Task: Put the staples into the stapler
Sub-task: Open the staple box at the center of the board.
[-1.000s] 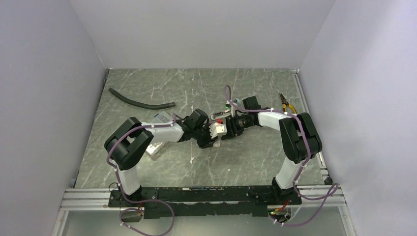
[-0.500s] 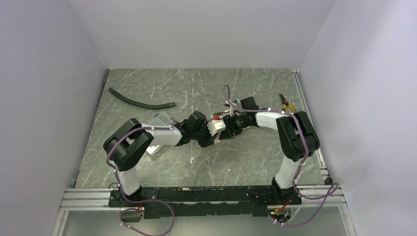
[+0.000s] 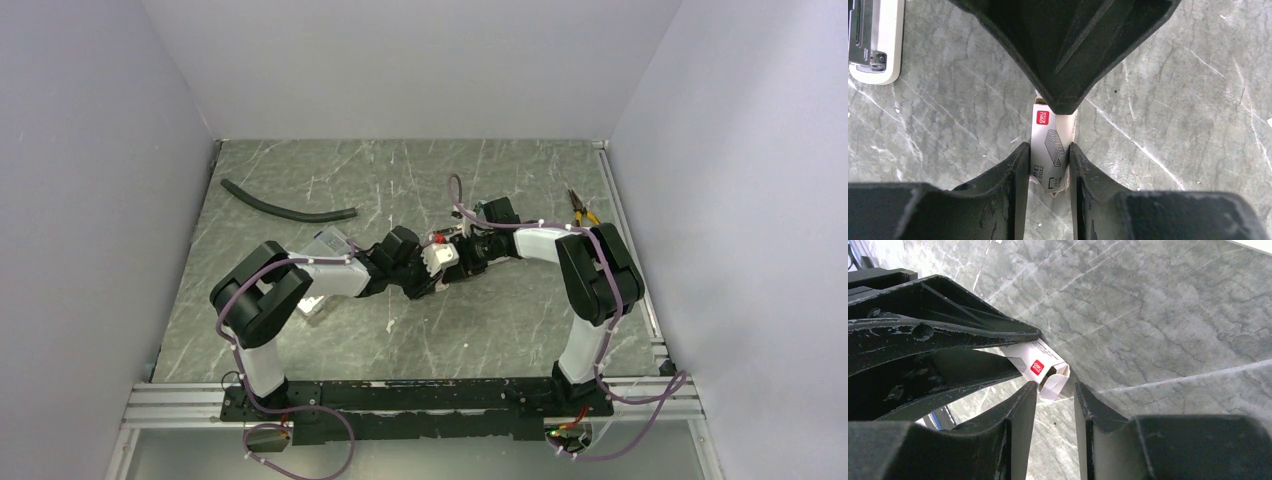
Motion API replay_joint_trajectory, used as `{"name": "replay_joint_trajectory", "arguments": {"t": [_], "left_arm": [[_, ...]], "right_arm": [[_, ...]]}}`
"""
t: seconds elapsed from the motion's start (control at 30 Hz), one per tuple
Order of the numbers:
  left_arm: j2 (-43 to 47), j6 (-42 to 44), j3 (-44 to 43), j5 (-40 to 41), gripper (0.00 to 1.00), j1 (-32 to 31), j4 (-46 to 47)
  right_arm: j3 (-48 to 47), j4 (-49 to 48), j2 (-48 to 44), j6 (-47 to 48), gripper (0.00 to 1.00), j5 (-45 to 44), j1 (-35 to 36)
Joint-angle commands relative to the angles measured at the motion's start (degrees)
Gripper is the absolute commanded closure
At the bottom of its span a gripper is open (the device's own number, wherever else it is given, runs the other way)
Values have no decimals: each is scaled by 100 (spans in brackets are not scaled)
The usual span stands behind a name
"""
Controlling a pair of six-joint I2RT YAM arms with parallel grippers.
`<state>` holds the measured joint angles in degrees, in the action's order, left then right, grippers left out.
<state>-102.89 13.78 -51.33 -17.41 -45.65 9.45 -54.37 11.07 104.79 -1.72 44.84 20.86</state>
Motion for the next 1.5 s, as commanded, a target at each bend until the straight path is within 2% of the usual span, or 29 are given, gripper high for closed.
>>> {"name": "replay_joint_trajectory", "arguments": {"t": [0.0, 0.53, 1.23, 1.37, 1.47], "left_arm": [[-3, -29, 158, 271, 69, -4, -240], [-53, 99, 117, 274, 70, -3, -314], [101, 309, 71, 277, 71, -58, -859], [123, 309, 58, 295, 70, -51, -915], [93, 286, 38, 299, 70, -58, -926]], "right_arm": [[-94, -55, 88, 81, 66, -309, 73], [-174, 12, 7, 128, 99, -327, 110], [-52, 309, -528, 470, 100, -1582, 102], [-43, 331, -548, 475, 100, -1525, 103], [-6, 265, -567, 493, 100, -887, 95]]}}
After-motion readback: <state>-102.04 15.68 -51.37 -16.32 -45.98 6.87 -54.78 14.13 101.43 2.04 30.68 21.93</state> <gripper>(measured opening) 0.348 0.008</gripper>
